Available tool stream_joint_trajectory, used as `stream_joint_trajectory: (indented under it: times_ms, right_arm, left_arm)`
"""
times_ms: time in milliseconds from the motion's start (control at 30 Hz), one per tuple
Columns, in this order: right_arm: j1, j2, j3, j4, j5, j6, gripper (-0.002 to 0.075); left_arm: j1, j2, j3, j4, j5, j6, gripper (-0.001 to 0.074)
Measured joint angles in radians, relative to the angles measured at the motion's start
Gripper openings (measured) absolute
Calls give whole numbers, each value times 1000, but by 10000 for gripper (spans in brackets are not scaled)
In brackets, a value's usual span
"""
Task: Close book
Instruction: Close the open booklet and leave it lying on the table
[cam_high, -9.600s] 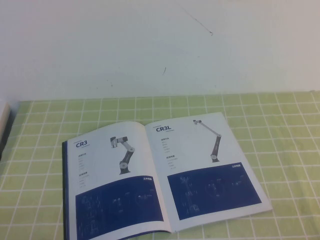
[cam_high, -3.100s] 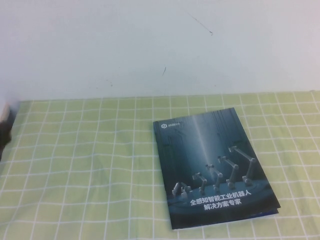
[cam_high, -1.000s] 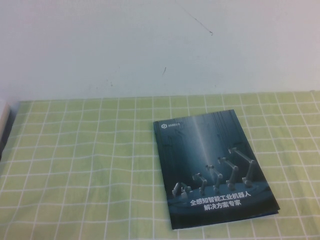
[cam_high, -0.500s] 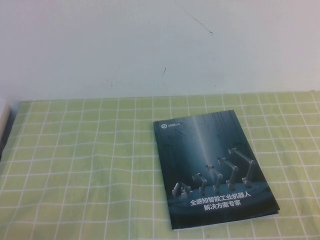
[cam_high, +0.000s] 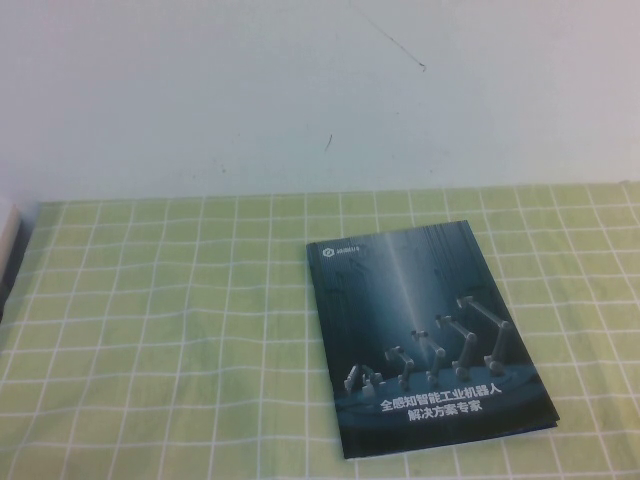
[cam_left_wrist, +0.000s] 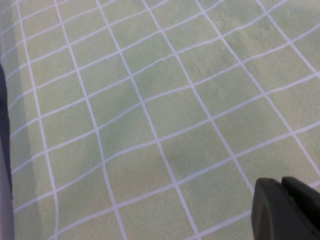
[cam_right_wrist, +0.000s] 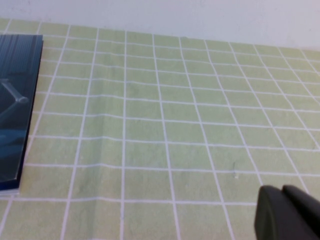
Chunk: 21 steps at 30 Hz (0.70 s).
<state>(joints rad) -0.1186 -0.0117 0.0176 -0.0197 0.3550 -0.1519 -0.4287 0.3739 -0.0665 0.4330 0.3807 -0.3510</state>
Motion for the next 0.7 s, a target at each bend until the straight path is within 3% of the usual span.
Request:
stream_joint_trajectory:
  times_ms: [300, 533, 700]
  right_arm:
    - [0, 0, 0, 0, 0, 0, -3]
    - [0, 0, 0, -2, 0, 0, -3]
    - [0, 0, 0, -2, 0, 0, -3]
  left_arm:
    - [42, -253, 0, 26, 130, -29, -4]
    - [202, -383, 1, -54, 12, -180, -3]
    - [252, -387, 20, -129, -45, -192, -3]
